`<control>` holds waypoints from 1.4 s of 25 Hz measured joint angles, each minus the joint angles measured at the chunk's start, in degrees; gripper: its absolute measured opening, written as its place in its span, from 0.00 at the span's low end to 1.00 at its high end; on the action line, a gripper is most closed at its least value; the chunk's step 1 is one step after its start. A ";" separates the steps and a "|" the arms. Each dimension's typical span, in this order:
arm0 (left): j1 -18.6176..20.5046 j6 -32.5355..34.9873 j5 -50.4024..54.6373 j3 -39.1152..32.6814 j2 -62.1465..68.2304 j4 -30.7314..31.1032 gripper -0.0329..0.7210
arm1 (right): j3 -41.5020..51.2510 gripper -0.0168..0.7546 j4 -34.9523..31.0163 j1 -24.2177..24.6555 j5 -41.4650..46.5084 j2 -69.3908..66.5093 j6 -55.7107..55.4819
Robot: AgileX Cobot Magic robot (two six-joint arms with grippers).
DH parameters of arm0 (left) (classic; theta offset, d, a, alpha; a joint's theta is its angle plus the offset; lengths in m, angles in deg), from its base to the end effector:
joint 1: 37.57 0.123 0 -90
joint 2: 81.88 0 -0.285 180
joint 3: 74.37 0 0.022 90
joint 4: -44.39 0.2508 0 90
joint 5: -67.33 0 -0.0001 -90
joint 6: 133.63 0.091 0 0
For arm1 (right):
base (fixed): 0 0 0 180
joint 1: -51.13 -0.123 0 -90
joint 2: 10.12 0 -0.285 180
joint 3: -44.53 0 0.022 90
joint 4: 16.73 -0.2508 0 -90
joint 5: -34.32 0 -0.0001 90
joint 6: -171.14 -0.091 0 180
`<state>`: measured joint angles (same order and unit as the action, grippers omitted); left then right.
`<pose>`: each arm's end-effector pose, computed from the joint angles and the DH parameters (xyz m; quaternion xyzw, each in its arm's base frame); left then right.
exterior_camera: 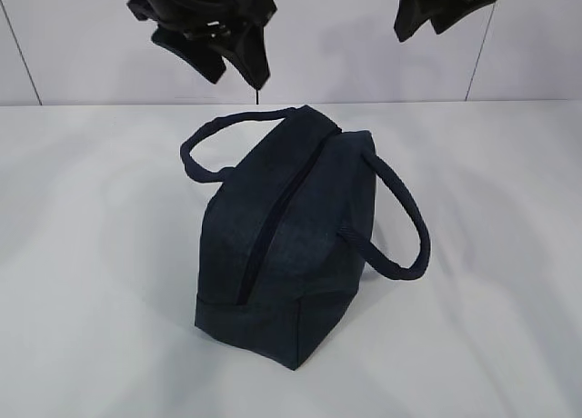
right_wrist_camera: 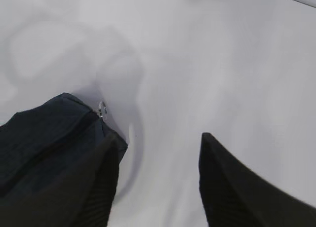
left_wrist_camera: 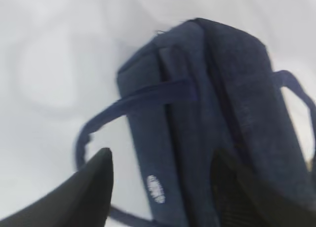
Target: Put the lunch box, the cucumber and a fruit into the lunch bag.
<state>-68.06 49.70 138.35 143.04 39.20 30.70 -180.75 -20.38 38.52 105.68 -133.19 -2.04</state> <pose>0.3624 -0.2370 0.3367 0.2692 0.9307 -0.1662 0.1836 0.4307 0.1020 0.3584 -0.1608 0.9500 0.0452 0.2639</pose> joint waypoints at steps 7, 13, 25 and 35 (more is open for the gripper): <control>0.00 -1.81 0.33 0.00 -6.03 8.52 0.59 | 9.41 0.53 0.00 0.00 0.36 10.51 -0.66; 0.00 -1.81 0.42 -8.39 -13.35 10.52 0.55 | 18.75 0.53 -0.11 0.00 0.36 19.75 -1.03; 0.00 -1.81 0.65 -25.49 -33.11 11.71 0.49 | 39.04 0.54 -0.35 0.00 0.47 40.20 -1.29; 0.00 -1.81 0.99 -35.44 -46.62 10.49 0.36 | 48.60 0.54 -0.44 0.00 0.79 61.01 -1.29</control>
<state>-68.06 47.89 139.34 107.61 -7.42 41.19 -132.15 -20.82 38.52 106.47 -72.18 -3.33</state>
